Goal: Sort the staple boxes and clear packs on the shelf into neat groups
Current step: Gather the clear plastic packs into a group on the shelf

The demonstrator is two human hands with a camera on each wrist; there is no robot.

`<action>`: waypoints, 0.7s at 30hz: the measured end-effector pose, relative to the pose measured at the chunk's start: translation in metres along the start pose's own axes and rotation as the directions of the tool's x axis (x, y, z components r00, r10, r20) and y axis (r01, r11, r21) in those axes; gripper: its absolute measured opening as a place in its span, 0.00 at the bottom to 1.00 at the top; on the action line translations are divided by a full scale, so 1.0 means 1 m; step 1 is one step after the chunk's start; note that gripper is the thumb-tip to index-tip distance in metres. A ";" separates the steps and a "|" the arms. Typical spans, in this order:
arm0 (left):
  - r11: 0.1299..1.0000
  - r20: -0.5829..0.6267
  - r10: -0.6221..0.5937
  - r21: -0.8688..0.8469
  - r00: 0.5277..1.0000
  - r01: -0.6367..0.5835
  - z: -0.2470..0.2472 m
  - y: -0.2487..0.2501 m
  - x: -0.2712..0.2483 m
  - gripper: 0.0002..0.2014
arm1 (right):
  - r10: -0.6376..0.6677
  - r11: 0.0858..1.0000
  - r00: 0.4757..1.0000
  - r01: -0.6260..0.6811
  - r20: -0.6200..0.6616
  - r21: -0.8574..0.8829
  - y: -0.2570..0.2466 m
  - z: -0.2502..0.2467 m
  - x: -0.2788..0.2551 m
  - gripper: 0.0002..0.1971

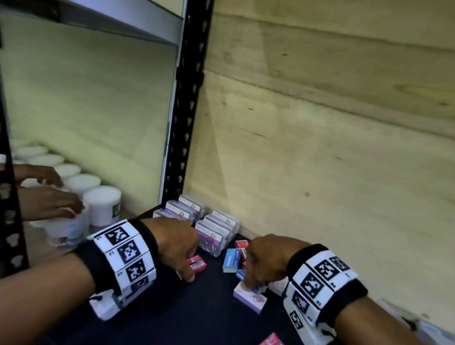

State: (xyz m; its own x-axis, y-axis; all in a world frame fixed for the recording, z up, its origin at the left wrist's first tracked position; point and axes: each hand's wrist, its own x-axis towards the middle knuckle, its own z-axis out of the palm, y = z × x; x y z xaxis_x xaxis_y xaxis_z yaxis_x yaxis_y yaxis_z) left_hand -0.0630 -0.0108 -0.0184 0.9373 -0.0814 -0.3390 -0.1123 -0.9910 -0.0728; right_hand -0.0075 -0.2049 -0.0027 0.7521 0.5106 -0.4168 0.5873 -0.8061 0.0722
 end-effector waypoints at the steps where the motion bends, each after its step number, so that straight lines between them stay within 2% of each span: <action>1: 1.000 0.001 0.009 -0.010 1.000 -0.009 0.000 0.001 -0.001 0.25 | -0.006 1.000 1.000 0.007 -0.006 0.008 0.000 0.001 -0.001 0.20; 5: 0.997 -0.004 0.055 -0.060 0.998 -0.055 -0.002 0.010 -0.010 0.19 | -0.025 1.000 0.998 0.024 -0.049 -0.012 0.000 0.004 -0.002 0.17; 11: 0.972 0.024 0.180 -0.155 0.983 -0.174 -0.007 0.038 -0.015 0.21 | -0.020 1.000 0.998 0.019 -0.067 -0.020 0.013 0.005 -0.013 0.17; 17: 0.943 0.036 0.316 -0.121 0.948 -0.310 -0.011 0.079 -0.012 0.21 | 0.038 0.995 0.999 -0.035 -0.032 0.089 0.048 0.013 -0.037 0.10; 21: 0.919 -0.005 0.389 -0.068 0.921 -0.389 -0.017 0.105 -0.008 0.23 | 0.087 0.990 0.996 -0.085 -0.012 0.112 0.070 0.020 -0.054 0.08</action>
State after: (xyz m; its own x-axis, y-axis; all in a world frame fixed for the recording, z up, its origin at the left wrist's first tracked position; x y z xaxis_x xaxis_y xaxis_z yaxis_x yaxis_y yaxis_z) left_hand -0.0768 -0.1165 -0.0070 0.8214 -0.4612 -0.3355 -0.4450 -0.8862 0.1287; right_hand -0.0128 -0.2944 0.0069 0.8038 0.4424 -0.3978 0.4842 -0.8750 0.0052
